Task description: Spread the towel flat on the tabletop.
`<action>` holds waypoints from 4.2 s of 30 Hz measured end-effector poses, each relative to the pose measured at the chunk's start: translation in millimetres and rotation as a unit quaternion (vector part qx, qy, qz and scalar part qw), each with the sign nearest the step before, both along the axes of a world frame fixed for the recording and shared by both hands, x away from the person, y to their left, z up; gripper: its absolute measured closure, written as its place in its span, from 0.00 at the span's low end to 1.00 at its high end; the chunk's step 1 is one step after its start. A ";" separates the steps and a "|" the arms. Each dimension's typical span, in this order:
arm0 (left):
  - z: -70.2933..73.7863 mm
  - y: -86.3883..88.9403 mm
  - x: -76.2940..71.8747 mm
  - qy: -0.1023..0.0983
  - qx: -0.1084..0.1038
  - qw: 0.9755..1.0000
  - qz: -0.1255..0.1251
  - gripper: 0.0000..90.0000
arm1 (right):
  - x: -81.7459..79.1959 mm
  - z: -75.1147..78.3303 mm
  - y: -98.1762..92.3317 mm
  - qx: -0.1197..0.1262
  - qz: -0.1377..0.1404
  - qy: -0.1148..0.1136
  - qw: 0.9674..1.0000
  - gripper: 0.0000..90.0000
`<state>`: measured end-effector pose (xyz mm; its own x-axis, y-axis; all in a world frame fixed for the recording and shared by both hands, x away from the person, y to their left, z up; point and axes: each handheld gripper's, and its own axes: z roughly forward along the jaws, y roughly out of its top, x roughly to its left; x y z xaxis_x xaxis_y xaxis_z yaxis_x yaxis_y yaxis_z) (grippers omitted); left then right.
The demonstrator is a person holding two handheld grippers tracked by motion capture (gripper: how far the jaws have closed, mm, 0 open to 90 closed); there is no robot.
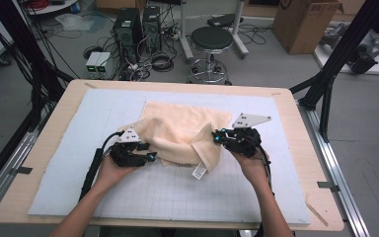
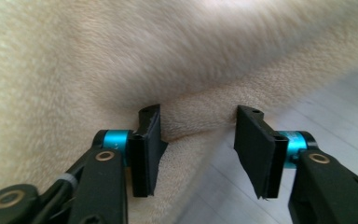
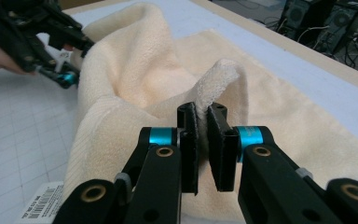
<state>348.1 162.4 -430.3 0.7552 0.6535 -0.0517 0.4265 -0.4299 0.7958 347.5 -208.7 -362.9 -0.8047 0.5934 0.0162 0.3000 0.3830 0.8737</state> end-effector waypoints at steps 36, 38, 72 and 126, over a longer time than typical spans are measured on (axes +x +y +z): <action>119.4 96.1 -157.4 -0.111 -0.106 0.979 -0.134 0.80 | -170.1 57.0 1.2 0.032 0.166 -0.074 0.983 0.67; 114.0 100.3 -152.9 -0.108 -0.116 0.980 -0.121 0.76 | -164.2 57.1 -0.7 0.035 0.158 -0.080 0.984 0.63; 14.5 61.1 -116.5 -0.013 -0.043 0.991 -0.124 0.93 | -100.5 -23.8 38.8 -0.097 0.207 0.015 0.973 0.90; -11.5 56.5 13.6 0.007 -0.020 0.984 0.179 0.96 | 108.3 -66.1 -0.8 -0.148 -0.094 0.113 0.978 0.96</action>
<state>361.8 218.9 -441.8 0.4754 0.8750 -0.0908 0.5556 -0.2186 0.8022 455.8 -209.5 -429.0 -0.6768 0.7361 -0.0135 0.5626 0.5289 0.6354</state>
